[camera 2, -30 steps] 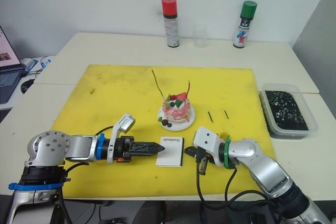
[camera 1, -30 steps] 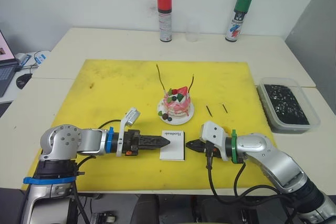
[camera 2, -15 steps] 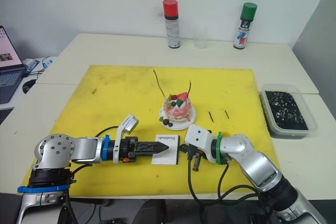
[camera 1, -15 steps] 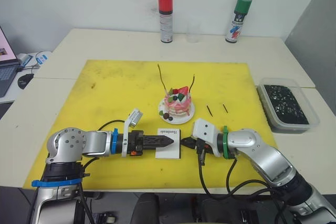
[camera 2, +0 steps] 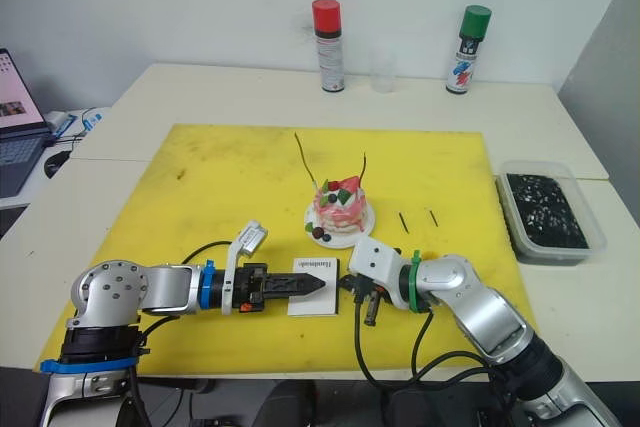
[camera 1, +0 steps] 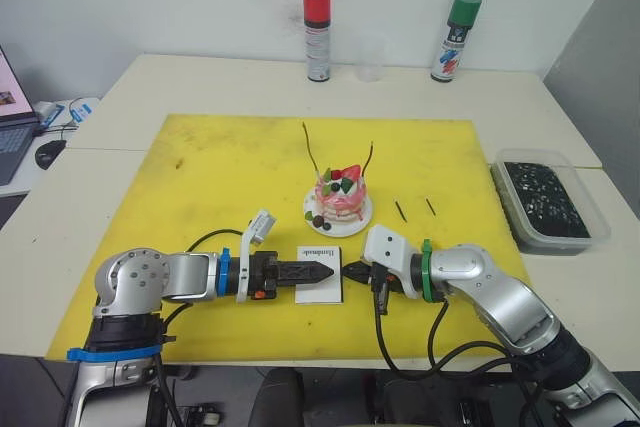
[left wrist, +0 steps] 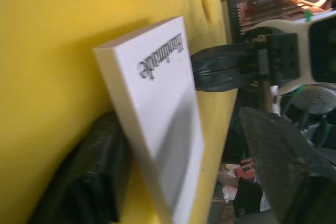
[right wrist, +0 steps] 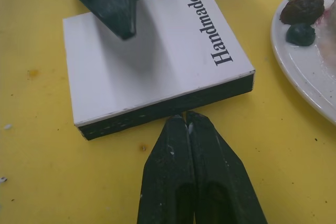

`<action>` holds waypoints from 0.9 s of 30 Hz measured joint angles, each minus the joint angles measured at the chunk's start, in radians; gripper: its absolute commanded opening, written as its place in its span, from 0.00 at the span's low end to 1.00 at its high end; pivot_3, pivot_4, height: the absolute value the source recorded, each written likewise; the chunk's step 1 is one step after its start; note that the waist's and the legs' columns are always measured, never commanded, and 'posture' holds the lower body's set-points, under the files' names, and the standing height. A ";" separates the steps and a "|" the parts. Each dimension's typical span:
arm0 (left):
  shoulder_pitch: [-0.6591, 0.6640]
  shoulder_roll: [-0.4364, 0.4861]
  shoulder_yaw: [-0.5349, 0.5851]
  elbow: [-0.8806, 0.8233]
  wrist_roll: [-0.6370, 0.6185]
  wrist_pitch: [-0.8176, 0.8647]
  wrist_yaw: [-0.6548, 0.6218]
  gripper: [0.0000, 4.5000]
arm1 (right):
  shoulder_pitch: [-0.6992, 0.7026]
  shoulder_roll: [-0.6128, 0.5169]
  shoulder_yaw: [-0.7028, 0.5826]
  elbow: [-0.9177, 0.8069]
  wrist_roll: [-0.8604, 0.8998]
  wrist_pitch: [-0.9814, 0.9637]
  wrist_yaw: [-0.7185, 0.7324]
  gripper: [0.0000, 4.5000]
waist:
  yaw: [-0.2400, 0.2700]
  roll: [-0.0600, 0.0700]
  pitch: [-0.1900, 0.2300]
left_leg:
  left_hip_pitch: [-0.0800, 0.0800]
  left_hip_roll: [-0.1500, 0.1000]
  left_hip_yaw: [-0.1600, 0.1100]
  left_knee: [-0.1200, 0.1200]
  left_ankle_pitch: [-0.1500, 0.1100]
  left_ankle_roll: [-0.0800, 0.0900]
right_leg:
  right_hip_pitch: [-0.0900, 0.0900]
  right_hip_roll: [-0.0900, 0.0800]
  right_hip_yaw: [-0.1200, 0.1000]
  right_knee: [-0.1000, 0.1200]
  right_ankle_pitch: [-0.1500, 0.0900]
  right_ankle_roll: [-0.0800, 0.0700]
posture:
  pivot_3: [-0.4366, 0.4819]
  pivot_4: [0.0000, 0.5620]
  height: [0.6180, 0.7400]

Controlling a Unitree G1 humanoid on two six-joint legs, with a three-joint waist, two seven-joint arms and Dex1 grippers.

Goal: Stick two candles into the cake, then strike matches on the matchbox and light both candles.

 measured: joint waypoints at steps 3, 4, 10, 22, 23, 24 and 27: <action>0.007 0.001 -0.015 -0.014 0.034 -0.019 -0.005 0.36 | 0.000 0.010 -0.004 -0.002 0.002 0.015 -0.004 0.00 | 0.000 0.000 0.000 | 0.000 0.000 0.000 0.000 0.000 0.000 | 0.000 0.000 0.000 0.000 0.000 0.000 | 0.48 0.27 1.00; 0.008 0.001 -0.018 -0.015 0.042 -0.022 -0.008 0.30 | 0.000 0.011 -0.005 -0.002 0.002 0.020 -0.006 0.00 | 0.000 0.000 0.000 | 0.000 0.000 0.000 0.000 0.000 0.000 | 0.000 0.000 0.000 -0.001 0.000 0.000 | 0.48 0.27 1.00; -0.014 0.002 -0.008 -0.017 0.024 0.016 -0.044 0.01 | 0.001 0.005 -0.054 -0.042 0.026 0.073 -0.022 0.00 | 0.000 0.000 0.000 | -0.001 0.000 0.000 0.000 0.000 0.000 | -0.001 0.000 -0.001 0.000 0.000 0.000 | 0.48 0.27 1.00; 0.010 -0.070 -0.050 -0.009 -0.183 0.049 0.086 0.01 | 0.046 -0.149 -0.200 -0.182 0.119 0.181 -0.002 0.00 | -0.003 0.000 0.001 | -0.002 0.001 0.000 -0.006 0.000 0.000 | -0.003 0.001 0.000 -0.002 -0.001 -0.002 | 0.48 0.27 1.00; 0.014 -0.083 -0.050 -0.008 -0.170 0.046 0.097 0.01 | 0.056 -0.154 -0.193 -0.183 0.118 0.182 -0.003 0.00 | -0.003 -0.001 0.001 | -0.002 0.001 0.000 -0.006 0.000 0.000 | -0.003 0.001 0.000 -0.002 -0.001 -0.002 | 0.48 0.27 1.00; 0.014 -0.091 -0.049 -0.008 -0.159 0.045 0.107 0.01 | 0.066 -0.158 -0.179 -0.183 0.113 0.181 -0.004 0.00 | -0.003 0.000 0.001 | -0.002 0.001 0.000 -0.006 0.000 0.000 | -0.003 0.001 0.000 -0.002 -0.001 -0.002 | 0.48 0.27 1.00; 0.017 -0.106 -0.049 -0.014 -0.128 0.039 0.116 0.01 | 0.077 -0.157 -0.131 -0.183 0.108 0.180 -0.010 0.00 | -0.003 0.000 0.000 | -0.002 0.001 0.000 -0.006 0.000 0.000 | -0.003 0.001 0.000 -0.002 -0.001 -0.002 | 0.48 0.27 1.00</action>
